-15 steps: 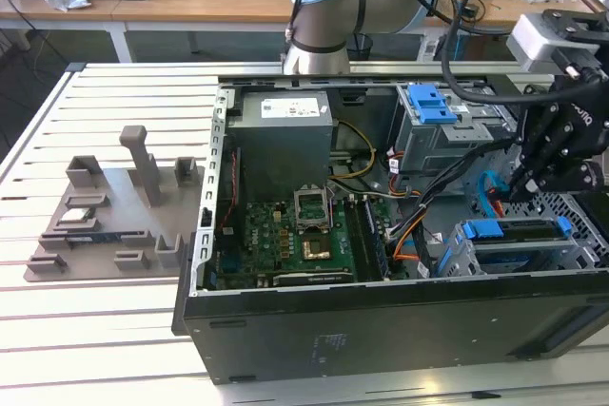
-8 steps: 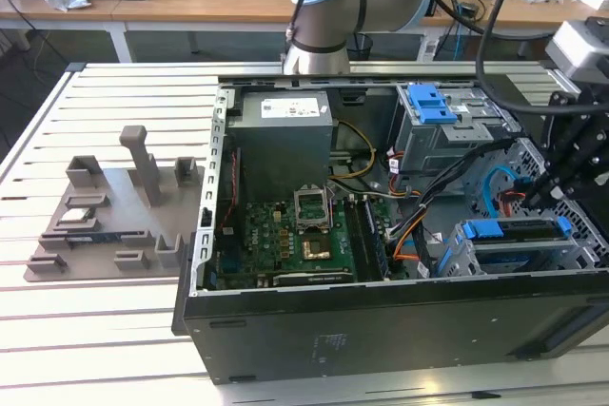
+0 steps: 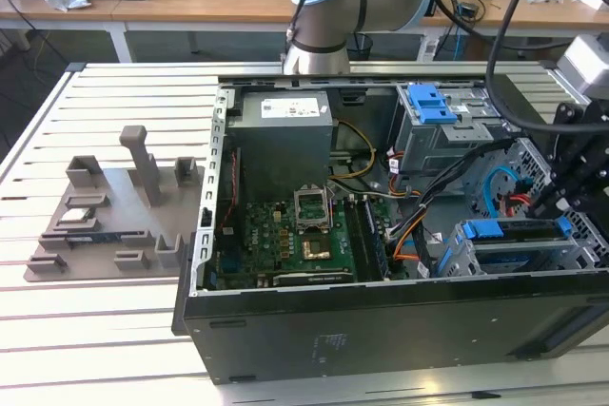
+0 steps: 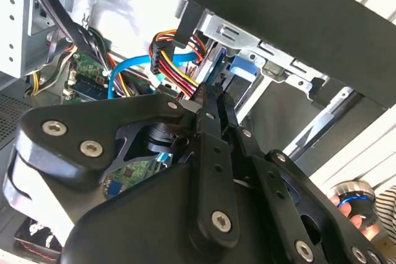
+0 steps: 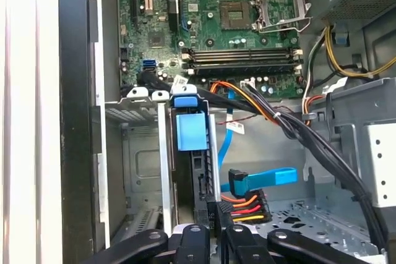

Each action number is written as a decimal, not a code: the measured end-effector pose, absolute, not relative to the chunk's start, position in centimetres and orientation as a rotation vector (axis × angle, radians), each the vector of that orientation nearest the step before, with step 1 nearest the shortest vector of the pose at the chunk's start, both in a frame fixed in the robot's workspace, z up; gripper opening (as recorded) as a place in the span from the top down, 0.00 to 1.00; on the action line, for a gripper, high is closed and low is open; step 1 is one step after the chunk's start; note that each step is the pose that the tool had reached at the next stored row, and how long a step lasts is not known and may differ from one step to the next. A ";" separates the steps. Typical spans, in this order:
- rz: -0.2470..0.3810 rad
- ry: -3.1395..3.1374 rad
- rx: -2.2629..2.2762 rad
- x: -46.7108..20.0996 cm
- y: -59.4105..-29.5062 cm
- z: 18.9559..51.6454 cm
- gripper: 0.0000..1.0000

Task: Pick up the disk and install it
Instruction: 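Insert the first disk wire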

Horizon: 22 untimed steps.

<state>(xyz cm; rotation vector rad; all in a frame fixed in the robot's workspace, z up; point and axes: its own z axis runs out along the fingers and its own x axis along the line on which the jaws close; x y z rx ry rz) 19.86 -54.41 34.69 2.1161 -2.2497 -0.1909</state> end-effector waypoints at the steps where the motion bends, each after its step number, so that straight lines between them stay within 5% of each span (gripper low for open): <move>1: -0.192 -2.249 2.116 19.9 -54.4 34.6 0.83; 22: -0.212 -2.249 2.127 20.0 -54.7 34.4 0.83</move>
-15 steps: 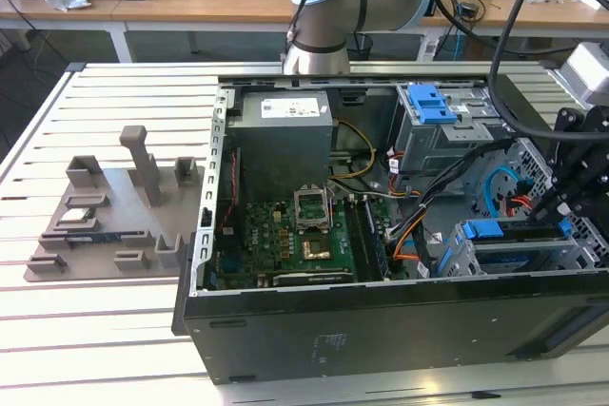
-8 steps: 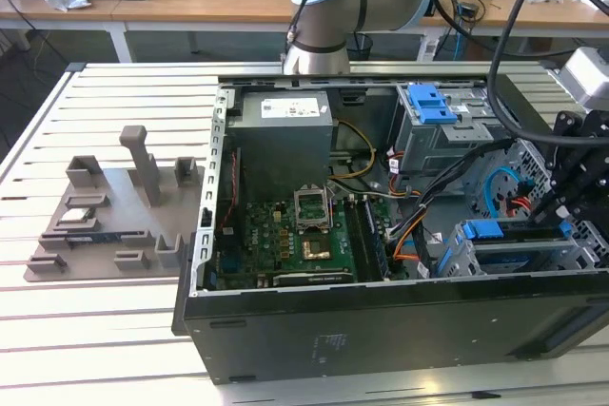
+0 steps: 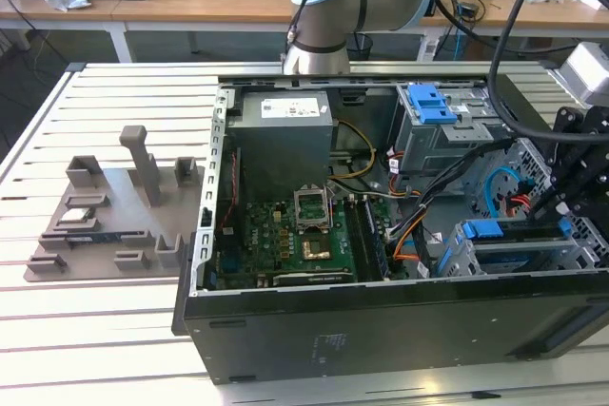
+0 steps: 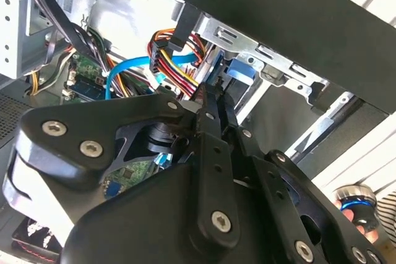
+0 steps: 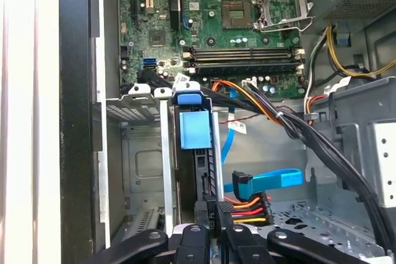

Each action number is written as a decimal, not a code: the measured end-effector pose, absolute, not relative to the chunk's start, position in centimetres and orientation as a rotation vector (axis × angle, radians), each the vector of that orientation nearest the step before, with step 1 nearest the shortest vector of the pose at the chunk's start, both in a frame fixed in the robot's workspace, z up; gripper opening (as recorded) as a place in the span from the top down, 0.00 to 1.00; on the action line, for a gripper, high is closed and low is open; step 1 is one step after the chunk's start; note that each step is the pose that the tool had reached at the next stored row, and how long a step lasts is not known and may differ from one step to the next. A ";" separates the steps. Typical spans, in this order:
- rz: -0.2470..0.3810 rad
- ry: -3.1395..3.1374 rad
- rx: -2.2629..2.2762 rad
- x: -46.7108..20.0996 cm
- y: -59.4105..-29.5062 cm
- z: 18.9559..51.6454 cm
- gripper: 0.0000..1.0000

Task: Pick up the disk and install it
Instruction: 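Insert the first disk wire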

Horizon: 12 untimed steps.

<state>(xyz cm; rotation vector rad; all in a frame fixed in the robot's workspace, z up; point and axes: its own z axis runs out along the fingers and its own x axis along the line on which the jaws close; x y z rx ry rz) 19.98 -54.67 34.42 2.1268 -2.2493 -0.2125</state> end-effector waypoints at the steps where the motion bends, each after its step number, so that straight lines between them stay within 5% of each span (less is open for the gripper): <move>1: -0.218 -2.250 2.129 20.0 -54.7 34.4 0.83; 12: -0.239 -2.248 2.127 20.3 -54.9 34.0 0.83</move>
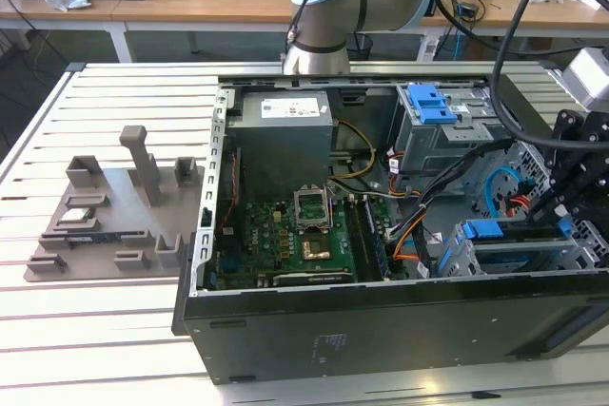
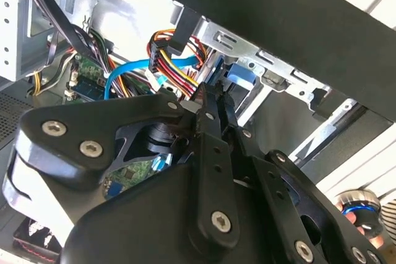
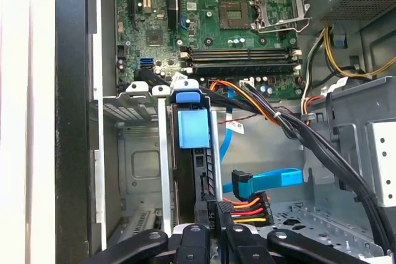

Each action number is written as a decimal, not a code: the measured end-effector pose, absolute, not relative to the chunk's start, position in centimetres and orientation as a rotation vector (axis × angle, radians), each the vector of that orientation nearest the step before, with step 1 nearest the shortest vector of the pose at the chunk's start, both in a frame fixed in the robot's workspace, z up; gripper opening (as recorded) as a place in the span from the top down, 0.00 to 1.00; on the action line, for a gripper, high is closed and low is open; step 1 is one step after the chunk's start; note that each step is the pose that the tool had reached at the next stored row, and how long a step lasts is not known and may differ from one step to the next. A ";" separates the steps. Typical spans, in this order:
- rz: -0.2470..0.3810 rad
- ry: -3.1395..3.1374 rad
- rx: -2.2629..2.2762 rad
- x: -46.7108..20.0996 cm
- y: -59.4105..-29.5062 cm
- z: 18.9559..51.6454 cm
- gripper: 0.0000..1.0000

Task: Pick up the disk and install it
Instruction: 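Insert the first disk wire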

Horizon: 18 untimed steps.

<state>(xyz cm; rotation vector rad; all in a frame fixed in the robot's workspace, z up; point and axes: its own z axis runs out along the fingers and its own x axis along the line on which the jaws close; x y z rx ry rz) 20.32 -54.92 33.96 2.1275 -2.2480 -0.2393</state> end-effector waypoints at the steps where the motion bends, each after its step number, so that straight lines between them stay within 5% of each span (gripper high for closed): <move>1: -0.239 -2.248 2.127 20.3 -54.9 34.0 0.83; 16: -0.239 -2.248 2.127 19.8 -55.0 33.4 0.83; 18: -0.240 -2.249 2.127 19.7 -55.0 33.3 0.76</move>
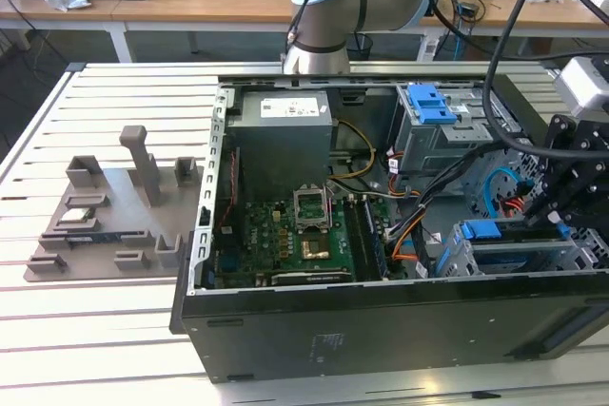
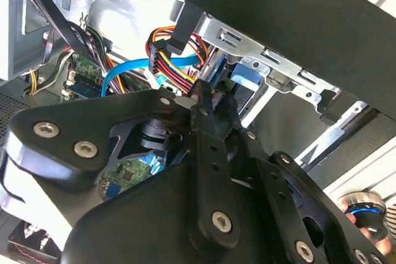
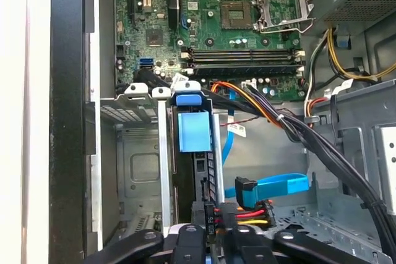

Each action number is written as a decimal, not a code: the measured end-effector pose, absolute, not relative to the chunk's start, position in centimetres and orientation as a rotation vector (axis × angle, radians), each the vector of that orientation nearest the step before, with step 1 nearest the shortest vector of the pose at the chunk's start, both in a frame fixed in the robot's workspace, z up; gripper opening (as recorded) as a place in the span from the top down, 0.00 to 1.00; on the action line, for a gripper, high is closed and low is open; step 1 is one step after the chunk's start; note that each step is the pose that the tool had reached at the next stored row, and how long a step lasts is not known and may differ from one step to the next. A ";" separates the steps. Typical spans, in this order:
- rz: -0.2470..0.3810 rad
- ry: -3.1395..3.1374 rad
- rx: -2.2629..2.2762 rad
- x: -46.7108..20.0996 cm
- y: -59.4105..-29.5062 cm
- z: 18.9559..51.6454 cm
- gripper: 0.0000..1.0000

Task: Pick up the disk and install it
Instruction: 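Insert the first disk wire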

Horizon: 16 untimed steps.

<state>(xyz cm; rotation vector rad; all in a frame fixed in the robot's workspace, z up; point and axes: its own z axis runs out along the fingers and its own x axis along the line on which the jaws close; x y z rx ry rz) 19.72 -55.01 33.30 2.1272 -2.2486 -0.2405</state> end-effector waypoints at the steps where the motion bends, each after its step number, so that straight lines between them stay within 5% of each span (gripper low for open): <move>1: -0.239 -2.248 2.127 19.7 -55.0 33.4 0.76; 6: -0.239 -2.248 2.127 19.7 -54.7 37.4 0.76; 8: -0.239 -2.248 2.127 19.7 -54.7 38.3 0.89; 16: -0.239 -2.248 2.127 19.7 -54.6 41.3 0.89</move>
